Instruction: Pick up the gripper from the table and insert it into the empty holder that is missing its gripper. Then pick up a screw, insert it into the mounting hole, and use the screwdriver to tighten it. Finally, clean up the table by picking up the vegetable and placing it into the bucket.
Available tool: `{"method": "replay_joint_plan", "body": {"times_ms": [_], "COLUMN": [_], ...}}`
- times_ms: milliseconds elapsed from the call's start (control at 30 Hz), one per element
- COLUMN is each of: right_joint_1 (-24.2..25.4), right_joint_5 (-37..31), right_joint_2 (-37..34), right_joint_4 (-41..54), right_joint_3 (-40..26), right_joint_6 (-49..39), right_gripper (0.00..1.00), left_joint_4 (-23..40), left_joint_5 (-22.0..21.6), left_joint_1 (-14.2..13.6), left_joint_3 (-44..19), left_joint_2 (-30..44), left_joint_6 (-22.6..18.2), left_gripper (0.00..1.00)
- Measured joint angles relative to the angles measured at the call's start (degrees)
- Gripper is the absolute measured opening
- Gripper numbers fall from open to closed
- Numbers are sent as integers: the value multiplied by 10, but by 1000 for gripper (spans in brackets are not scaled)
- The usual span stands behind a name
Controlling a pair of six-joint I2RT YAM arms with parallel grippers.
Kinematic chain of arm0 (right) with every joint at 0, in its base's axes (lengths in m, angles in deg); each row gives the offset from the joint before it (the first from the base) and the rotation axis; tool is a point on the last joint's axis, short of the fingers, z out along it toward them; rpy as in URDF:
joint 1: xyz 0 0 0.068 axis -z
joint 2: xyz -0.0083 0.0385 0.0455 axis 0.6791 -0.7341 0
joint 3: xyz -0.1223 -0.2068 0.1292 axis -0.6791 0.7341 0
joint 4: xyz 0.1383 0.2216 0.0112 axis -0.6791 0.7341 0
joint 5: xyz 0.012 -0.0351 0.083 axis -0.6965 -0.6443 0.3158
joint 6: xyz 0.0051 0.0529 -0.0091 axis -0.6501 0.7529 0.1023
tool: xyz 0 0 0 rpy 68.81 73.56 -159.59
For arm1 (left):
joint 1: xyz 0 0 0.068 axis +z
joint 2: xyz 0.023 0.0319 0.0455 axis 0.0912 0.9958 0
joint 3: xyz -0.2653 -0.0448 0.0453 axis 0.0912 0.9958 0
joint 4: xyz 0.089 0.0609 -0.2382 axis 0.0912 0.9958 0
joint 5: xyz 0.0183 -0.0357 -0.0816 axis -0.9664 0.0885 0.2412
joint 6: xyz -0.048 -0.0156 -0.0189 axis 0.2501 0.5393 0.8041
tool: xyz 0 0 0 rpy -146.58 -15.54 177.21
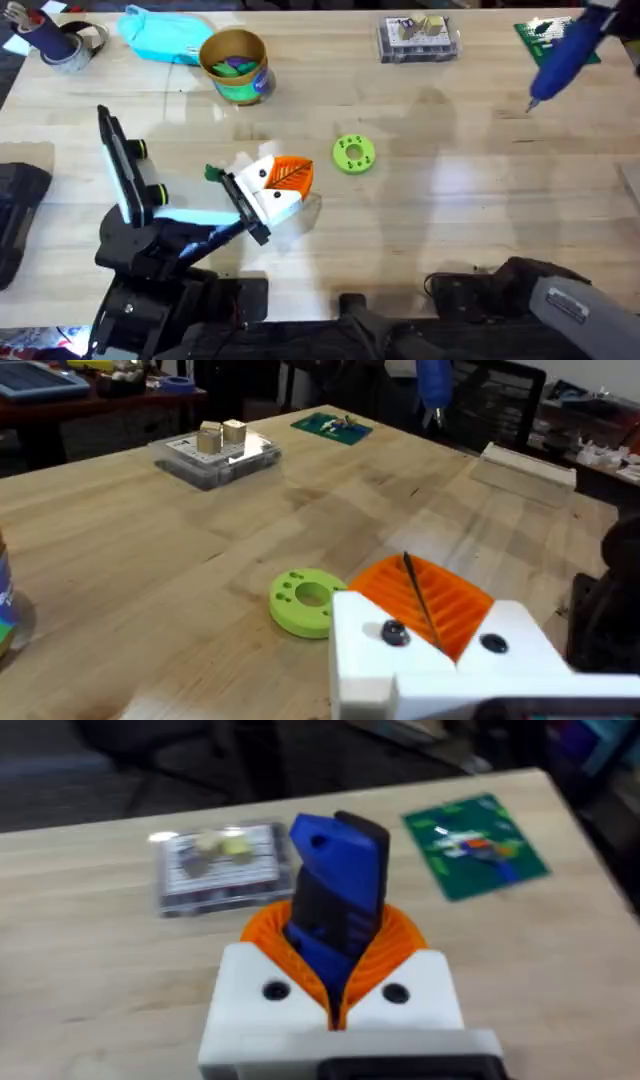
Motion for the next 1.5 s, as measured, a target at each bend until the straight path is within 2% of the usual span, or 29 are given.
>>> {"method": "replay_joint_plan", "body": {"times_ms": [167,200,467,667,767,967,1233,1500], "right_joint_1": [-108,-158,-363,-495,-544,-605,-657,-682], "right_joint_5": [62,85,125,135,137,140,140,140], "right_joint_2": [45,46,36,36,35,26,-59,-85], "right_joint_4": [-136,-174,-282,-346,-397,-468,-588,-599], "right_joint_3": [107,132,147,147,147,147,148,148], "right_joint_6": [0,4,10,20,22,26,45,76], "right_gripper": [25,25,25,25,25,25,25,25], "left_joint_4": [0,0,0,0,0,0,0,0], "left_joint_5": [0,0,0,0,0,0,0,0], "left_joint_1": [0,0,0,0,0,0,0,0], "left_joint_3": [0,0,0,0,0,0,0,0], "left_joint_2": [0,0,0,0,0,0,0,0], "left_joint_6": [0,0,0,0,0,0,0,0], "left_gripper": [19,19,19,19,19,19,19,19]}}
